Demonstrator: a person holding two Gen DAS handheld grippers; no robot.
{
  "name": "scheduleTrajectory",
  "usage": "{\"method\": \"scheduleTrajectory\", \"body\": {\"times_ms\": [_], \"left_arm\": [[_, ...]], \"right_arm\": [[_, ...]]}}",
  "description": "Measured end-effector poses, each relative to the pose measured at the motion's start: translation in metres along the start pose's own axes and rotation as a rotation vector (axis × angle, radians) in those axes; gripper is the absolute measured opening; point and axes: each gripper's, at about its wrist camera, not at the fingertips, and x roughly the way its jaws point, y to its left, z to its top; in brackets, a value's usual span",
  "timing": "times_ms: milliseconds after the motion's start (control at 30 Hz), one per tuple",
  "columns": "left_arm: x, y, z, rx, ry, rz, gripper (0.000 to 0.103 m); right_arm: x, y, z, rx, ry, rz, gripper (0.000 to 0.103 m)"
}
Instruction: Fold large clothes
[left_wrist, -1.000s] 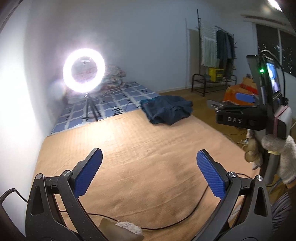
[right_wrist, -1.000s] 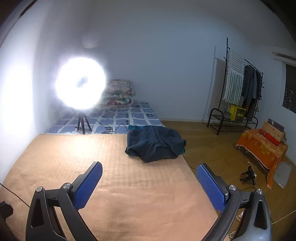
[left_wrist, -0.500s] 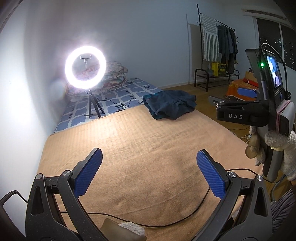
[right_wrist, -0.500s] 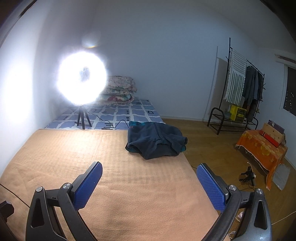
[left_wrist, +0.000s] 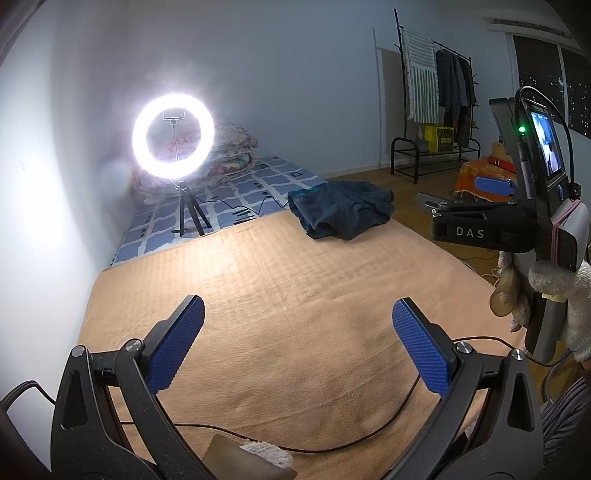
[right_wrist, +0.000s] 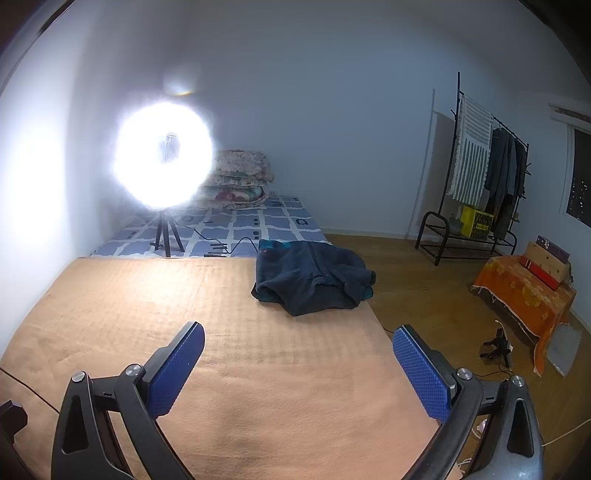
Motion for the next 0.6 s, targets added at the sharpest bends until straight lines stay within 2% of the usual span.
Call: {"method": "scheduleTrajectory", "body": {"times_ms": [600], "left_arm": [[-0.0033,0.0004,0.0037,0.000,-0.010,0.005,0.103]], "right_arm": [[0.0009,-0.0007,-0.0008,-0.002,-0.003,0.001,0.103]]}}
